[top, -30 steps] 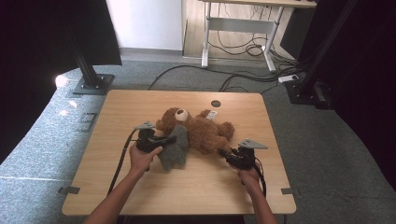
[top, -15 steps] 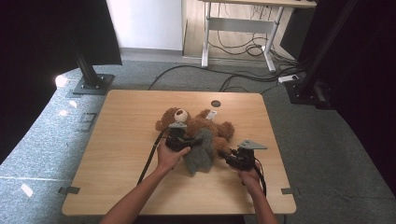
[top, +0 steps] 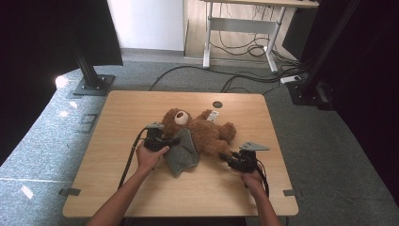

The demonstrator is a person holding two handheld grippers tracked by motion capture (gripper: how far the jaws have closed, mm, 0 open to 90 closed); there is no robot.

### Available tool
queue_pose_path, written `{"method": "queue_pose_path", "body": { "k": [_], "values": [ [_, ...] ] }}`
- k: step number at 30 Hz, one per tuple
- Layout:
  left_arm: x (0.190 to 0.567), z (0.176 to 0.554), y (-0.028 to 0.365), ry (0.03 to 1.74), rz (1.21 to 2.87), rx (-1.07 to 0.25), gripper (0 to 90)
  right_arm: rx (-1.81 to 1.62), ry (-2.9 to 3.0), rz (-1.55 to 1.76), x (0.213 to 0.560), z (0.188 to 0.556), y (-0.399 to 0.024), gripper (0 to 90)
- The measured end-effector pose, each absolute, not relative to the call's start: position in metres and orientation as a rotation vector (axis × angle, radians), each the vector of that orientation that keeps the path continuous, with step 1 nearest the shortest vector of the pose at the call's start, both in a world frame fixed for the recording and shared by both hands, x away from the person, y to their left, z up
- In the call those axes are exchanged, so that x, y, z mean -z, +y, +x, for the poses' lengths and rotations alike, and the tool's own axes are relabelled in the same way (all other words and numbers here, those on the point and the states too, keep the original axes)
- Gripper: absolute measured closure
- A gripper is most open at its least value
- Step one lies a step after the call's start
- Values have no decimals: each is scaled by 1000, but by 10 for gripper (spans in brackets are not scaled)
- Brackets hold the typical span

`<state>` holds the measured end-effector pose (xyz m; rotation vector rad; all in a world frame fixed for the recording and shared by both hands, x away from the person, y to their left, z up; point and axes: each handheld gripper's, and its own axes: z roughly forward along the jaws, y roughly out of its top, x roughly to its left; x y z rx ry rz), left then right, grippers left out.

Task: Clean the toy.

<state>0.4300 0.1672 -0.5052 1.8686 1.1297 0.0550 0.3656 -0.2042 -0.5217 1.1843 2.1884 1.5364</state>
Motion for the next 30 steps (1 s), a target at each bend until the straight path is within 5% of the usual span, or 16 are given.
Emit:
{"method": "queue_pose_path", "body": {
  "k": [11, 21, 30],
  "values": [
    [520, 429, 185, 1172, 1868, -33, 777, -1521, 2189, 1174, 521, 363, -203, 655],
    [523, 423, 169, 1119, 1929, -48, 778, -1519, 2062, 1230, 501, 362, -210, 319],
    [524, 423, 168, 1129, 1924, -32, 778, -1545, 2044, 1253, 467, 386, -201, 279]
  ]
}}
